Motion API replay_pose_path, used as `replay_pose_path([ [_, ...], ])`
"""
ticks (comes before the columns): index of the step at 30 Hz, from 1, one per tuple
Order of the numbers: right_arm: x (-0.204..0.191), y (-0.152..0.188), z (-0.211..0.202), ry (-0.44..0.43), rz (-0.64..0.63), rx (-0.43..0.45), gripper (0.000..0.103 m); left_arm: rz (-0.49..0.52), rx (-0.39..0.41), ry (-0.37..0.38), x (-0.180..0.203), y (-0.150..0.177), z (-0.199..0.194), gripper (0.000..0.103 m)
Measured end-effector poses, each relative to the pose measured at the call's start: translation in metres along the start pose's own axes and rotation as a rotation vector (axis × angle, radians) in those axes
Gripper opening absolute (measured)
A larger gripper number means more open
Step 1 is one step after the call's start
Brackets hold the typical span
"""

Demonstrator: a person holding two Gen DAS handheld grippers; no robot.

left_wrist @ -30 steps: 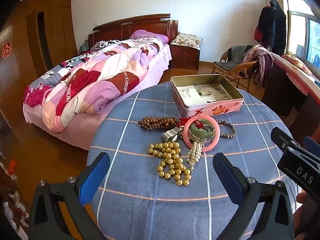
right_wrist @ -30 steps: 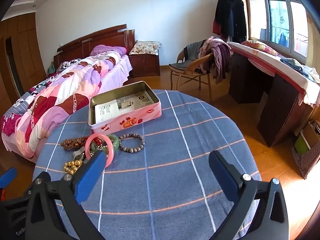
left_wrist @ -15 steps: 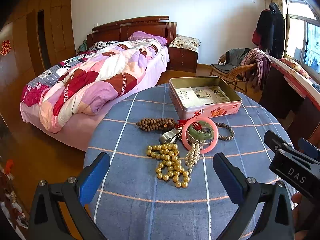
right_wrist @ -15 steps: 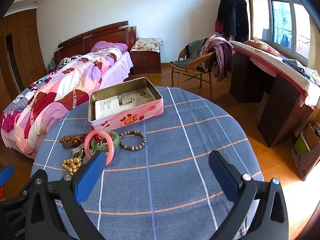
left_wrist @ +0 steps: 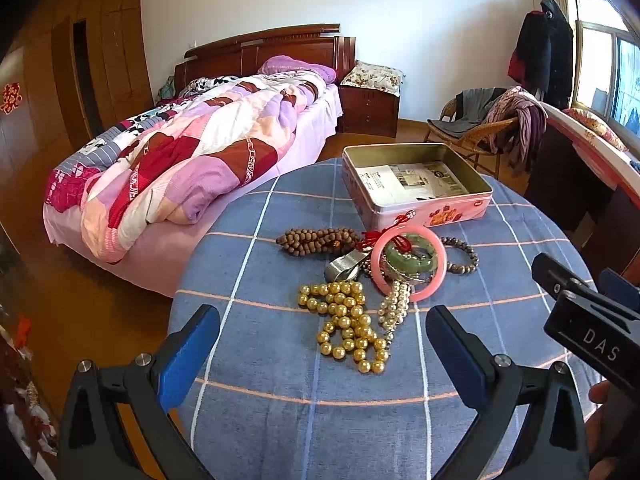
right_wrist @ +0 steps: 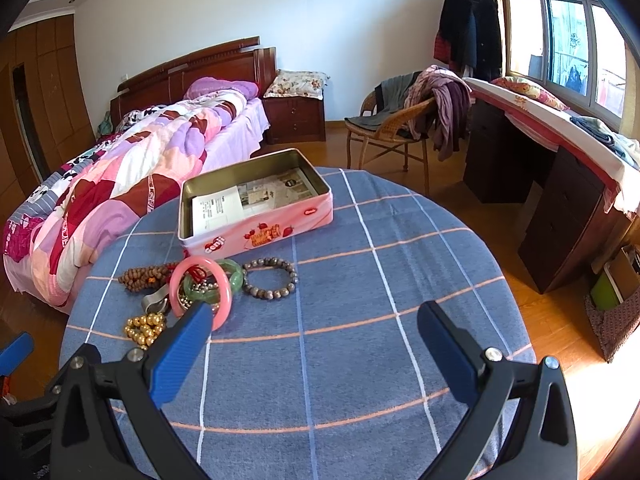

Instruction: Organize jewelry

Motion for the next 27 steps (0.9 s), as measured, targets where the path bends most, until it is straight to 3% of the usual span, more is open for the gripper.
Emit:
replay_pose_path([
  [5,-0.002,0.001,0.004,-0.003,-0.002,-0.007,0.103,0.014,-0.016,-0.018,0.001,0.002,0.006,0.102],
  [12,0.003,0.007,0.013,-0.022,0.004,-0.024,0.103,-0.04,-0.066,0.04,-0.015,0.012,0.02,0.102],
  [15,0.006,0.012,0.019,-0.045,0.011,-0.04,0.091,-0.061,-0.074,0.039,-0.025,0.016,0.027,0.102],
  [23,-0.015,0.022,0.041,-0.174,-0.017,-0.127,0.028,-0.076,-0.105,0.028,-0.039,0.022,0.046,0.102],
  [27,-0.038,0.03,0.049,-0.275,-0.034,-0.168,0.027,-0.078,-0.128,0.042,-0.042,0.026,0.056,0.102],
])
Point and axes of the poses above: each gripper's, at about its wrist camera, not at the fingertips, and z roughly the way its jaws point, x to its right, y to its underside, the point moved 8 cm from there along z, roughly the way its jaws point, and after that the axes turned 4 degrees about -x, right-handed, at the moved point
